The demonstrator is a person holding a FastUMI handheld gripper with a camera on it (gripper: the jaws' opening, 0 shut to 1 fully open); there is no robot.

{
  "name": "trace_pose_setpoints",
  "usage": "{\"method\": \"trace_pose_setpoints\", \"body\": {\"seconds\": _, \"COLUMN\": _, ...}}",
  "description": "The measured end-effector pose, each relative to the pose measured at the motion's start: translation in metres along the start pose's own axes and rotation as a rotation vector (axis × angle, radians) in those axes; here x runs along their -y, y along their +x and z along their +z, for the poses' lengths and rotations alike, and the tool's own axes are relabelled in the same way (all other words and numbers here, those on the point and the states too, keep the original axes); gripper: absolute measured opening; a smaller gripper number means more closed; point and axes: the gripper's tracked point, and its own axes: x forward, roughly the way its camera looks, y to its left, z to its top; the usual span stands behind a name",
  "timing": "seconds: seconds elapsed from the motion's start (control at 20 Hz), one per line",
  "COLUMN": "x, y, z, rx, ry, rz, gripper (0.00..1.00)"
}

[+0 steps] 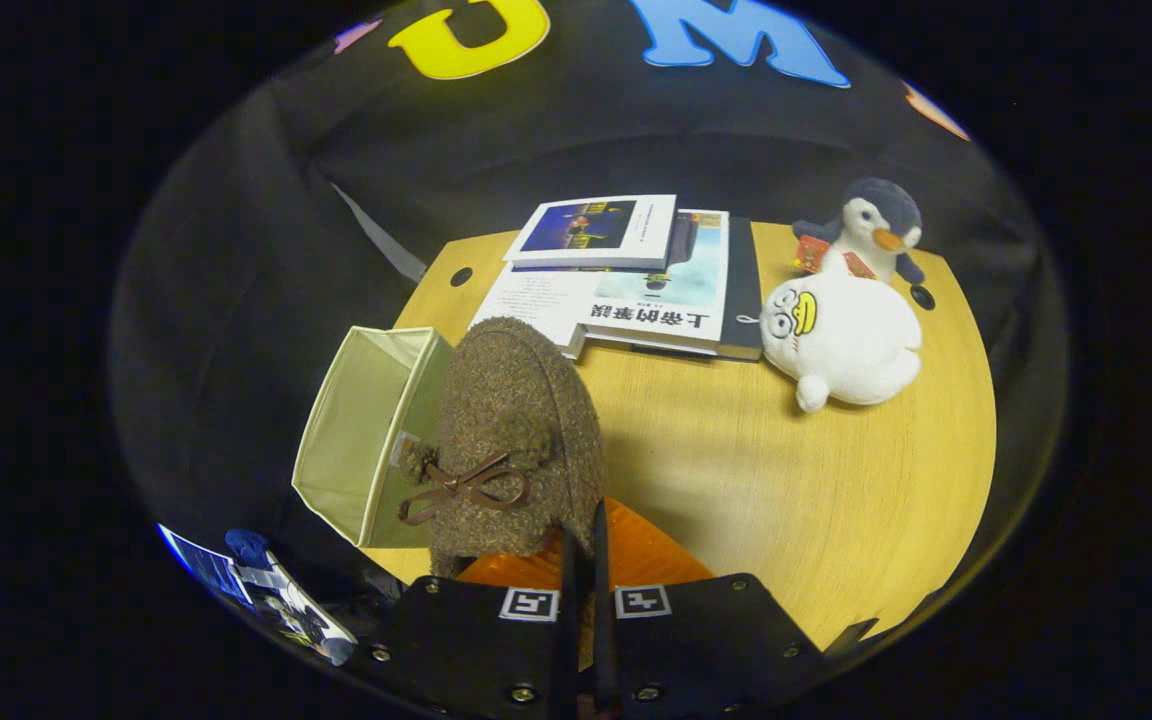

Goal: Open the storage box then place both shoes into the box .Put the left shoe in first, then the right shoe, with the right side of both shoes facing outward in a uniform manner.

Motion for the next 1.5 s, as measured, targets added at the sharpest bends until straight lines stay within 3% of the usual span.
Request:
{"method": "trace_pose_setpoints", "body": {"seconds": 0.4, "x": -0.074, "y": 0.021, "z": 0.016, "rx": -0.043, "ry": -0.13, "rz": 0.044, "gripper": 0.06}}
{"method": "trace_pose_setpoints", "body": {"seconds": 0.9, "x": -0.171, "y": 0.059, "z": 0.04, "rx": -0.07, "ry": -0.185, "rz": 0.126, "gripper": 0.06}}
{"method": "trace_pose_setpoints", "body": {"seconds": 1.5, "x": -0.242, "y": 0.115, "z": 0.033, "rx": -0.138, "ry": -0.176, "rz": 0.101, "gripper": 0.06}}
